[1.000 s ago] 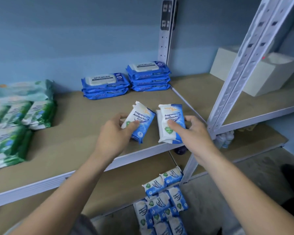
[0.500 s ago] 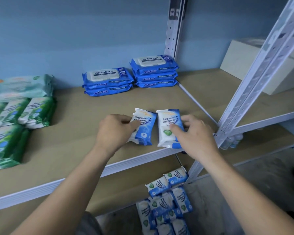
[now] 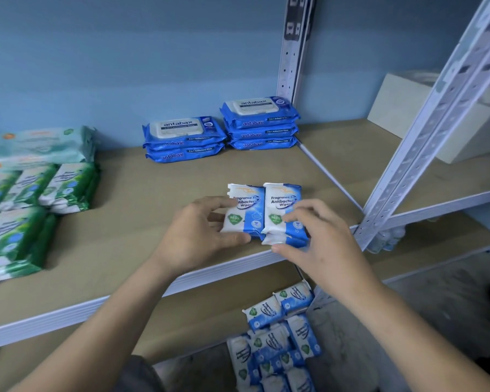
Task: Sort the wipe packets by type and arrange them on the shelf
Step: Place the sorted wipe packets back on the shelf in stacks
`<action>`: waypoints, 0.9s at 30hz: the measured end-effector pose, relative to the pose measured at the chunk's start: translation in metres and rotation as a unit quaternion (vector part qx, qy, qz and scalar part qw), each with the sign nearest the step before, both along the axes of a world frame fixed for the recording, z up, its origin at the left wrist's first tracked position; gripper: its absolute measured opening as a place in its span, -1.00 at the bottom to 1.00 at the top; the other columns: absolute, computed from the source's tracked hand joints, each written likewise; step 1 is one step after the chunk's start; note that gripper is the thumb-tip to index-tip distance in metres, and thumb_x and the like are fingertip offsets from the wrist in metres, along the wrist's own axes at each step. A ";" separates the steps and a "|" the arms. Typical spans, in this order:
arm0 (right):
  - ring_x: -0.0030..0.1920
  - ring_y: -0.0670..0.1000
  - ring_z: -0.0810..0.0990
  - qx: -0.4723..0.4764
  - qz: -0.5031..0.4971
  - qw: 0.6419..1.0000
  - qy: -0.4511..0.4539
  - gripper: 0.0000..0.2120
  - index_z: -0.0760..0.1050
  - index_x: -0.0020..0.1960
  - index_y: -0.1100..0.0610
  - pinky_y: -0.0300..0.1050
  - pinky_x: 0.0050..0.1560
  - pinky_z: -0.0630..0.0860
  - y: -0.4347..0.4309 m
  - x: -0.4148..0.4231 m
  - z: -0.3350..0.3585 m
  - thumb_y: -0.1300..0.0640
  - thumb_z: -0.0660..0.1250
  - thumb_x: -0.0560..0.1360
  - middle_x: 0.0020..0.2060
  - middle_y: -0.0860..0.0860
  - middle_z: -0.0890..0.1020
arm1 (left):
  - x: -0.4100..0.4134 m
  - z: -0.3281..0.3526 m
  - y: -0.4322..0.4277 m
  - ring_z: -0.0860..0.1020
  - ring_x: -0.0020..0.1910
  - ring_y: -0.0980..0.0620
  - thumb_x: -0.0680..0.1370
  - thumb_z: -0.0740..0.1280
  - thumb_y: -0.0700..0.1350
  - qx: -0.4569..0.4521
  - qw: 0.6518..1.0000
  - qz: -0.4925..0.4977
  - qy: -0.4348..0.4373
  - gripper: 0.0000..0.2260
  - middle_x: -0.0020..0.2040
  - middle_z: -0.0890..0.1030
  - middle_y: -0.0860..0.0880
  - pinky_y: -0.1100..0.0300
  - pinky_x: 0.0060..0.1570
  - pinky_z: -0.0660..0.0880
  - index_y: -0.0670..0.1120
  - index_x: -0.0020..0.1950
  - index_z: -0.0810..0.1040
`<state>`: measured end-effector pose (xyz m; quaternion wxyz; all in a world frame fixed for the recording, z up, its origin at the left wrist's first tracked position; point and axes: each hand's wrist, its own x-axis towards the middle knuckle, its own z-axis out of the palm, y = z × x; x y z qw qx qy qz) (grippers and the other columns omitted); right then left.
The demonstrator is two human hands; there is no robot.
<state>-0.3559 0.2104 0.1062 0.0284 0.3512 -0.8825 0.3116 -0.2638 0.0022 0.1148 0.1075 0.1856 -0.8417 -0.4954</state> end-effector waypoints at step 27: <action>-0.04 0.09 0.57 -0.044 -0.056 0.996 0.058 -0.74 0.61 -0.03 0.11 -0.14 0.04 0.46 -0.044 -0.174 -0.022 0.30 0.56 0.34 -0.01 0.03 0.60 | -0.161 -0.045 -0.005 0.60 -0.03 0.05 0.32 0.64 0.00 -0.108 0.985 0.087 0.104 -0.50 0.12 0.58 0.03 0.39 -0.05 0.38 -0.03 0.22 0.63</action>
